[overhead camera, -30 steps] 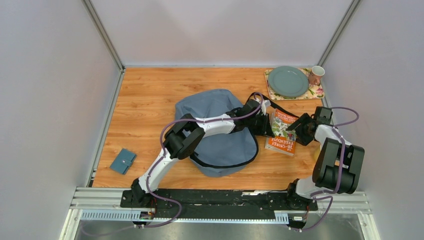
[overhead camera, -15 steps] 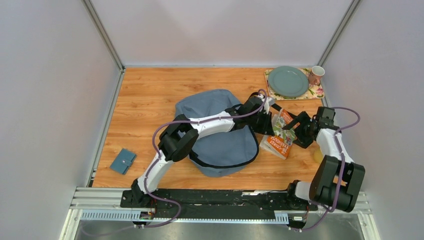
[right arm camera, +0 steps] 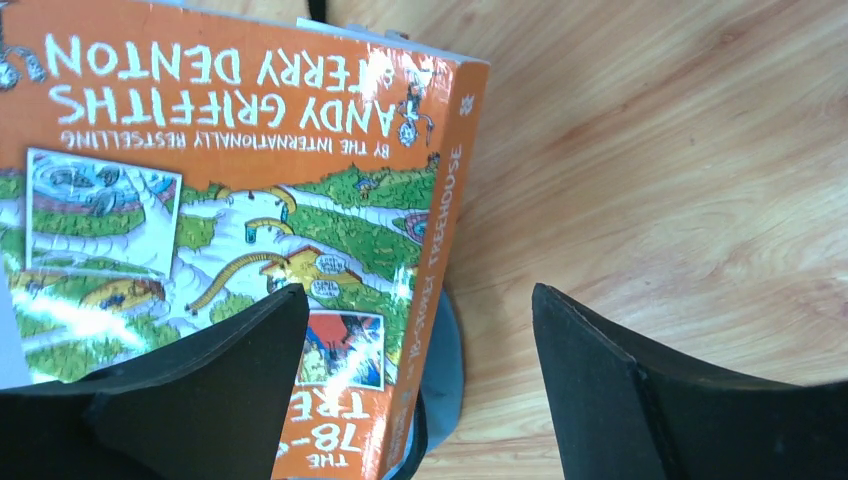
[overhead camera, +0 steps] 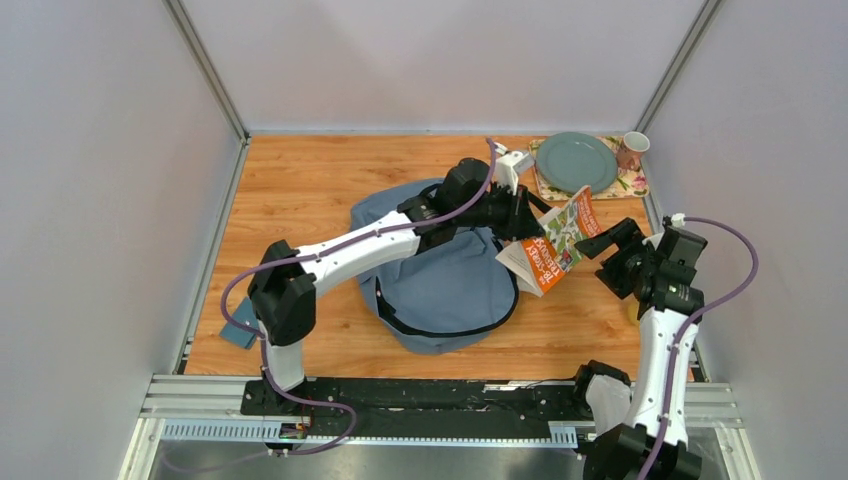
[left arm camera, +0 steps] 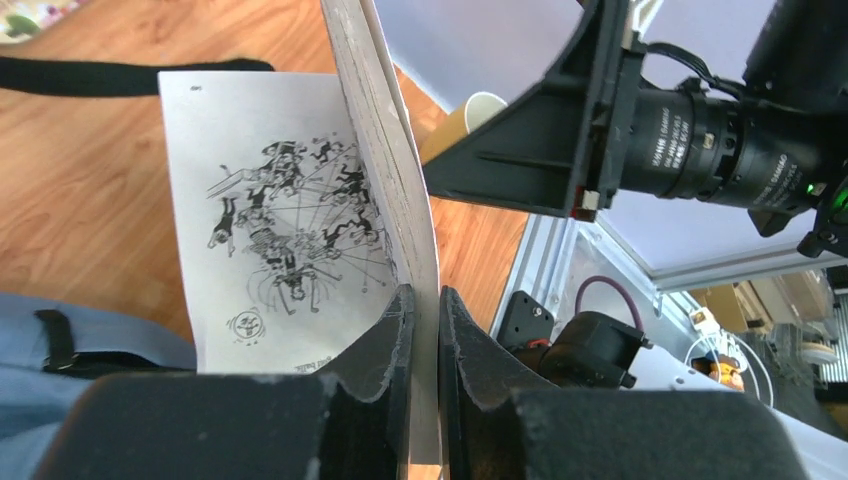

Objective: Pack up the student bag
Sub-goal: Pick up the book from the center of the board.

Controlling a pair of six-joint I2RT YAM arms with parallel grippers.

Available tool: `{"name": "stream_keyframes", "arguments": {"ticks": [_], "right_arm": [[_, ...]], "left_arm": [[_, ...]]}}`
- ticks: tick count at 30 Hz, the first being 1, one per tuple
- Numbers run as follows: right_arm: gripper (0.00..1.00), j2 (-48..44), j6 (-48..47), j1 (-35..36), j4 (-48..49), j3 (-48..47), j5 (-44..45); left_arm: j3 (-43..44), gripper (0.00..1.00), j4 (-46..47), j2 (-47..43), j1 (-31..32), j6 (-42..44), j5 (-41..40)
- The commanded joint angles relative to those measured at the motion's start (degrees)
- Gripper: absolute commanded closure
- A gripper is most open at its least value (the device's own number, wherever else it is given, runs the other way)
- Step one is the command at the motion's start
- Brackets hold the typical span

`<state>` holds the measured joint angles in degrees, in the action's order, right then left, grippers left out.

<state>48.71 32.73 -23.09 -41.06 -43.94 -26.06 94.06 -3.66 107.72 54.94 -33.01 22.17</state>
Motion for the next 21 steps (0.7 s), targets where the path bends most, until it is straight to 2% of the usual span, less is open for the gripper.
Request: {"name": "stream_keyframes", "arguments": {"ticks": [1,6,8,13,18,21], "right_arm": [[0.14,-6.1,1.6,-0.4,-2.8,-3.5,-4.2],[0.13,-9.1,5.4,-0.4,0.3,-3.8,-12.2],[0.13,-9.7,9.2,-0.4,4.7,-2.0,-16.4],[0.13,-11.6,16.4,-0.4,15.8,3.2,-21.9],[0.12,-11.9,13.7,-0.4,12.8,3.7,-21.6],[0.12,-11.8,14.4,-0.3,14.5,4.7,-23.8]], "left_arm": [[-2.4,1.00,8.2,-7.3,-1.2,0.8,0.3],[-9.2,1.00,14.6,-12.9,-2.6,-1.0,1.7],[-10.6,1.00,15.4,-14.1,-3.1,-1.0,3.0],[-16.5,1.00,25.2,-17.5,-4.5,-5.8,5.9],[-18.4,1.00,29.0,-19.5,-5.4,-7.9,7.4],[-19.2,1.00,31.3,-20.0,-5.5,-9.3,7.9]]}}
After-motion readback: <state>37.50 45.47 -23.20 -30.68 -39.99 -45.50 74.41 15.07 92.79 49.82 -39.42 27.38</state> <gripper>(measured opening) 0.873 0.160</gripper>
